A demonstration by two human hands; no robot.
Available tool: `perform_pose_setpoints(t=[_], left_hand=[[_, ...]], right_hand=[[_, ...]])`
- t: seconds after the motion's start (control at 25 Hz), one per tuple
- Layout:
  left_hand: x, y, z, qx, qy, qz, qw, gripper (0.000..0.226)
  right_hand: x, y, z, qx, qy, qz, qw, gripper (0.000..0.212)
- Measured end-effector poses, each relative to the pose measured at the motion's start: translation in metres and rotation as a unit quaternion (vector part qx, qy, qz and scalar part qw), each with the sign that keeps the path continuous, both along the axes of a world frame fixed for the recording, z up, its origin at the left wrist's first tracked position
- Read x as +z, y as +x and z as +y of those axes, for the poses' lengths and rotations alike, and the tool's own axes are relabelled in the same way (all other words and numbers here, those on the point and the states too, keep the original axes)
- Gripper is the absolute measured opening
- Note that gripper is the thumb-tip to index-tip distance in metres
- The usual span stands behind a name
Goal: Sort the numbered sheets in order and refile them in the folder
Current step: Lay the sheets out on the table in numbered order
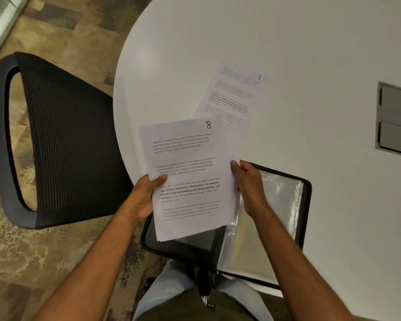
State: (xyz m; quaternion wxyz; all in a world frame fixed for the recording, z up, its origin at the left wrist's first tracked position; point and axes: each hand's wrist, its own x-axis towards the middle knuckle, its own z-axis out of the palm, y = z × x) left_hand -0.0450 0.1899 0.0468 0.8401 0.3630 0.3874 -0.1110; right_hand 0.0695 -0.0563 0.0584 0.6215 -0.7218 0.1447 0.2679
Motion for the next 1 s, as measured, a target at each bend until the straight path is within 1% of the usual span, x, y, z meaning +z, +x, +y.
perform_pose_setpoints(t=[0.12, 0.36, 0.52, 0.6, 0.76, 0.88, 1.0], left_hand=[[0.008, -0.012, -0.017, 0.005, -0.029, -0.011, 0.999, 0.048], [0.024, -0.026, -0.072, 0.034, -0.022, -0.027, 0.999, 0.050], [0.036, -0.026, -0.109, 0.050, -0.004, -0.035, 0.998, 0.049], [0.042, -0.024, -0.127, 0.048, 0.014, -0.046, 0.998, 0.047], [0.045, -0.023, -0.158, 0.040, 0.020, -0.051, 0.998, 0.037], [0.044, -0.021, -0.175, 0.033, 0.019, -0.042, 0.998, 0.045], [0.045, -0.016, -0.184, 0.009, 0.028, -0.040, 0.999, 0.047]], right_hand=[[0.016, 0.000, -0.031, 0.031, 0.014, -0.018, 0.999, 0.013], [0.040, -0.006, -0.094, 0.010, 0.069, -0.031, 0.997, 0.014], [0.045, -0.010, -0.136, -0.006, 0.070, -0.029, 0.997, 0.016], [0.051, -0.011, -0.155, -0.015, 0.075, -0.039, 0.996, 0.020], [0.051, -0.008, -0.187, -0.028, 0.067, -0.058, 0.996, 0.023], [0.044, -0.003, -0.206, -0.033, 0.052, -0.061, 0.996, 0.023], [0.041, 0.005, -0.215, -0.039, 0.052, -0.058, 0.996, 0.023]])
